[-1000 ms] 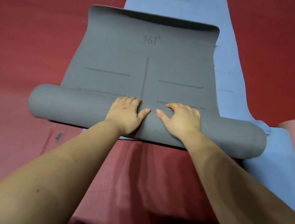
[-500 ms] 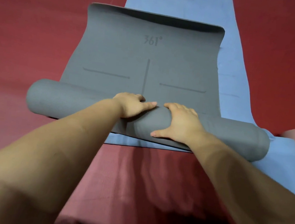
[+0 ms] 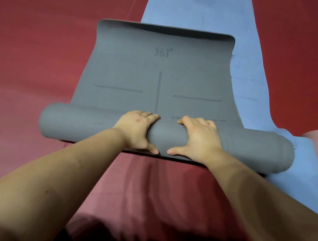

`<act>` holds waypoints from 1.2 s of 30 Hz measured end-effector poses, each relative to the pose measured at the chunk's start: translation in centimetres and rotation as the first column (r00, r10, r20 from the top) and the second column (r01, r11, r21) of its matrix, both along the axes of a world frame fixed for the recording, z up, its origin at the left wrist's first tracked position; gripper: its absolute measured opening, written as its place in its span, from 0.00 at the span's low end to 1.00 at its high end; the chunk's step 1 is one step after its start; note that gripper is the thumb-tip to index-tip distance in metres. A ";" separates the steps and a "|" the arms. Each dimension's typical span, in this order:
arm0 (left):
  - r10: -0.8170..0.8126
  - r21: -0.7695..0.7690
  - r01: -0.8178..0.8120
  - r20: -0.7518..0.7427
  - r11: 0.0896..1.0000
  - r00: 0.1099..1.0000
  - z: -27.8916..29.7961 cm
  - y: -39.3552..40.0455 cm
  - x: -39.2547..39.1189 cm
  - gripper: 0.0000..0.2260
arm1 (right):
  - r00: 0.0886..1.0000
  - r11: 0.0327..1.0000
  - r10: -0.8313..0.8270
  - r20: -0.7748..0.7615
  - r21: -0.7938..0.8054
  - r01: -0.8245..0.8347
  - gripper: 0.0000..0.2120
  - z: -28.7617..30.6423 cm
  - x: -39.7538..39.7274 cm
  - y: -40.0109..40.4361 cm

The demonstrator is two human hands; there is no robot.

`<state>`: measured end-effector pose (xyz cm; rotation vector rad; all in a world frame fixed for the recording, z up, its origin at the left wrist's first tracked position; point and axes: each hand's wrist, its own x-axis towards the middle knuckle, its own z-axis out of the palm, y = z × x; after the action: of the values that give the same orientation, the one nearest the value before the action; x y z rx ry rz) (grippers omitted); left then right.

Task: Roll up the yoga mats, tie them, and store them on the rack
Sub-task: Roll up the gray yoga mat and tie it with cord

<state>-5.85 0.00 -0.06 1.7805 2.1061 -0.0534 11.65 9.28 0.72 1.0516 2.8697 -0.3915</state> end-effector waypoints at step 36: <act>0.210 0.415 -0.198 0.015 0.888 0.977 -7.3 -11.9 7.6 0.27 | 0.957 0.982 -0.145 -0.252 0.079 0.170 0.26 -6.6 4.5 -11.3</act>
<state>1.74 -11.90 -7.34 1.7665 2.4543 0.4622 16.12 -2.02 -5.89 1.3448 3.0585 -0.4178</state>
